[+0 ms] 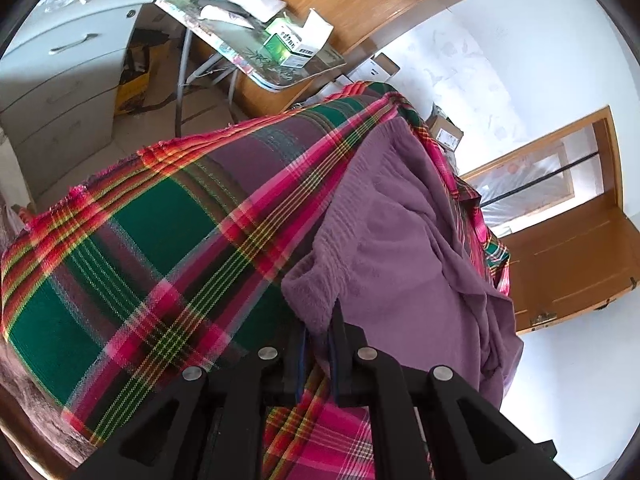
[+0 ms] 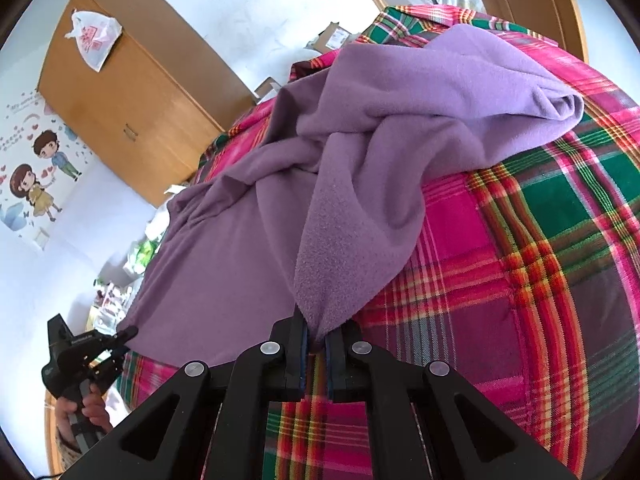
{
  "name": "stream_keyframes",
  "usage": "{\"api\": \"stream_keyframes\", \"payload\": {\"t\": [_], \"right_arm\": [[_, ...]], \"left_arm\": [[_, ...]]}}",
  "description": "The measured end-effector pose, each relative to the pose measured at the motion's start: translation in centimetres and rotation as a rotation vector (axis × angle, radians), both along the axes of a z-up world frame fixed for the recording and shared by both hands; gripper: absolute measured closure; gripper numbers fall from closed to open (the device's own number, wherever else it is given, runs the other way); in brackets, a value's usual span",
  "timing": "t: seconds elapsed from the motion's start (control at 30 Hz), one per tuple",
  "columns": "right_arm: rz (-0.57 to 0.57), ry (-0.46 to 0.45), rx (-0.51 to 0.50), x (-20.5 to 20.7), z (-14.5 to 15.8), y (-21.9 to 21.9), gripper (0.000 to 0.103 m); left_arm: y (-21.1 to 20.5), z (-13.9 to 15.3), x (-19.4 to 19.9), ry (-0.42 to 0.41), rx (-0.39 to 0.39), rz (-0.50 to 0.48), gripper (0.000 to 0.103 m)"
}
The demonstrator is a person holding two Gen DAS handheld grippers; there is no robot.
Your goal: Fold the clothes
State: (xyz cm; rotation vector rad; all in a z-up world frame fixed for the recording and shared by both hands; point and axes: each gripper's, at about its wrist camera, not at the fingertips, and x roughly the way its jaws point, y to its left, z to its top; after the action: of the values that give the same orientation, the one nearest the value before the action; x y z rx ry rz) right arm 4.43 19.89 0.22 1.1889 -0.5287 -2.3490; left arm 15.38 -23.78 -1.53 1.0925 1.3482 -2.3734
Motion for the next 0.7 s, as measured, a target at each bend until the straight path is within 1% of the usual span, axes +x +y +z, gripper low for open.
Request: {"api": "stream_keyframes", "payload": {"t": [0.07,0.13,0.3,0.37,0.5,0.53,0.7], "right_arm": [[0.002,0.001,0.005,0.0,0.0,-0.1,0.093],[0.012,0.001,0.010,0.0,0.1,-0.3,0.093],[0.029,0.009,0.024,0.4,0.1,0.2,0.087],[0.035,0.012,0.030,0.7,0.1,0.6,0.086],[0.040,0.023,0.035,1.5,0.2,2.1,0.083],[0.039,0.025,0.032,1.8,0.2,2.6,0.083],[-0.005,0.018,0.030,2.1,0.1,5.1,0.082]], "left_arm": [[0.0,0.1,0.0,-0.004,0.004,-0.004,0.093],[0.1,0.5,0.1,-0.006,-0.009,-0.006,0.092],[0.9,2.1,0.3,-0.008,-0.087,-0.015,0.092],[1.4,3.2,0.4,-0.001,-0.135,-0.016,0.091],[2.0,4.8,0.6,0.024,-0.172,-0.012,0.089],[2.0,5.0,0.6,0.018,-0.178,-0.010,0.087],[1.5,4.8,1.3,-0.032,-0.193,0.014,0.087]]}}
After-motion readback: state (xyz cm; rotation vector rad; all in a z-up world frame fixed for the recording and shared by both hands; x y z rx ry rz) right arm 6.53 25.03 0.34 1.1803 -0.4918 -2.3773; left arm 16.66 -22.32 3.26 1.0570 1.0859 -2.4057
